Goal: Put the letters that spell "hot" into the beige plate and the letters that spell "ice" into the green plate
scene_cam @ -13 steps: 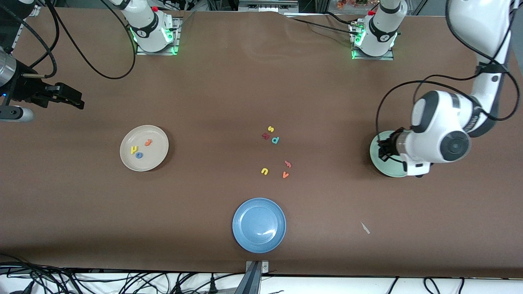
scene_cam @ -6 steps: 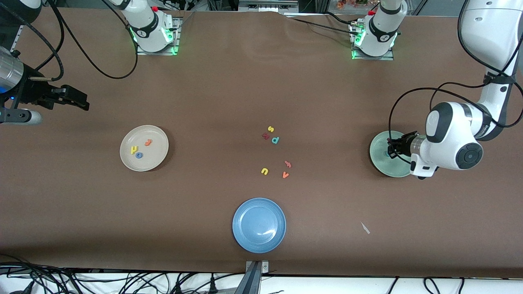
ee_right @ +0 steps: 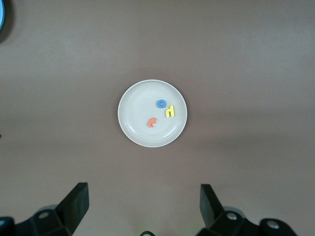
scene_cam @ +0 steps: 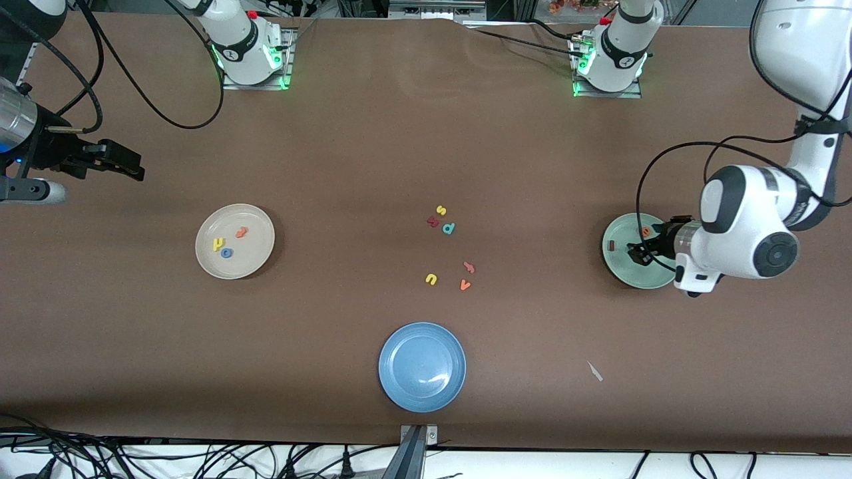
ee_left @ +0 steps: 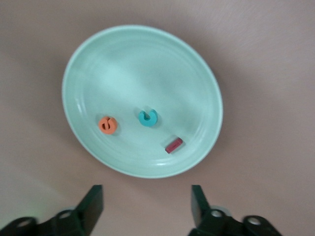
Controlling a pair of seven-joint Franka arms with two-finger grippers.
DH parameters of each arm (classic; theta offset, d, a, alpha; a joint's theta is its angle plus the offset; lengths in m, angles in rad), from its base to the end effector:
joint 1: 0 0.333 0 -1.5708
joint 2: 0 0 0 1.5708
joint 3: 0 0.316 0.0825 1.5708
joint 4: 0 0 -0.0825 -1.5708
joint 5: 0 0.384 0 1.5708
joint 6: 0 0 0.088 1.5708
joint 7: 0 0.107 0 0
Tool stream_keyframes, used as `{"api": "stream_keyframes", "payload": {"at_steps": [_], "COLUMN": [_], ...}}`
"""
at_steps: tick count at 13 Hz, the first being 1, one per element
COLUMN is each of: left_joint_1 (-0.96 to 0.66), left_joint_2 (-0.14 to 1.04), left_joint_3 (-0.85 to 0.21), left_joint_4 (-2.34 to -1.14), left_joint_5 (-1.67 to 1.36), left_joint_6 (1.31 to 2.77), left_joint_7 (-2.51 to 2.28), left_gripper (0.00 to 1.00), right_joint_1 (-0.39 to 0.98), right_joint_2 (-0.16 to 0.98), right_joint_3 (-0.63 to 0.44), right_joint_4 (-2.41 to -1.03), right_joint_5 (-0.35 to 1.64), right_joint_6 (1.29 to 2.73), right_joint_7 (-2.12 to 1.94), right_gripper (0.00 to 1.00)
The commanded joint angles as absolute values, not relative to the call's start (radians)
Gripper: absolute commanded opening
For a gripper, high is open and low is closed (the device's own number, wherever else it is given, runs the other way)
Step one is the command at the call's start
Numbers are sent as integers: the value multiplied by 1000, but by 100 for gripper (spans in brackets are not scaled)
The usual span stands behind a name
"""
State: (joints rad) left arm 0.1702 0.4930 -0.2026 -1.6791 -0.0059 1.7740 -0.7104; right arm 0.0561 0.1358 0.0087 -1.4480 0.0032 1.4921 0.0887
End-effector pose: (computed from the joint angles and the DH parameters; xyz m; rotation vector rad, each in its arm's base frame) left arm 0.6255 -0.0096 0.2959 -2.8601 -1.0199 0.6149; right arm 0.5862 0.0380 0.5978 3.1354 -0.0373 -0.1440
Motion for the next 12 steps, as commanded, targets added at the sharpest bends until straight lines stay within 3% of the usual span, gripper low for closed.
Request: {"api": "stream_keyframes", "payload": {"at_steps": [1,5,12], "left_joint_1": [169,187,213], "left_joint_2": [465,442,394], "left_joint_3": [-206,-199,-196], "left_joint_4": [-1483,-1238,-1129], "left_joint_5": [-12,1,-3], "left_joint_6": [1543,1295,1287], "left_joint_7": [-671,-386,-92], "left_gripper": [100,100,100], "right_joint_1": [61,58,57], "right_joint_2": [149,149,150], "right_joint_3": [-5,-6,-6], "right_joint_4": [-1417,-1417,-1417], "right_joint_5": [11,11,14], "right_joint_6": [1482,1482,1482], "right_joint_7": [84,77,58], "right_gripper": [100,100,100]}}
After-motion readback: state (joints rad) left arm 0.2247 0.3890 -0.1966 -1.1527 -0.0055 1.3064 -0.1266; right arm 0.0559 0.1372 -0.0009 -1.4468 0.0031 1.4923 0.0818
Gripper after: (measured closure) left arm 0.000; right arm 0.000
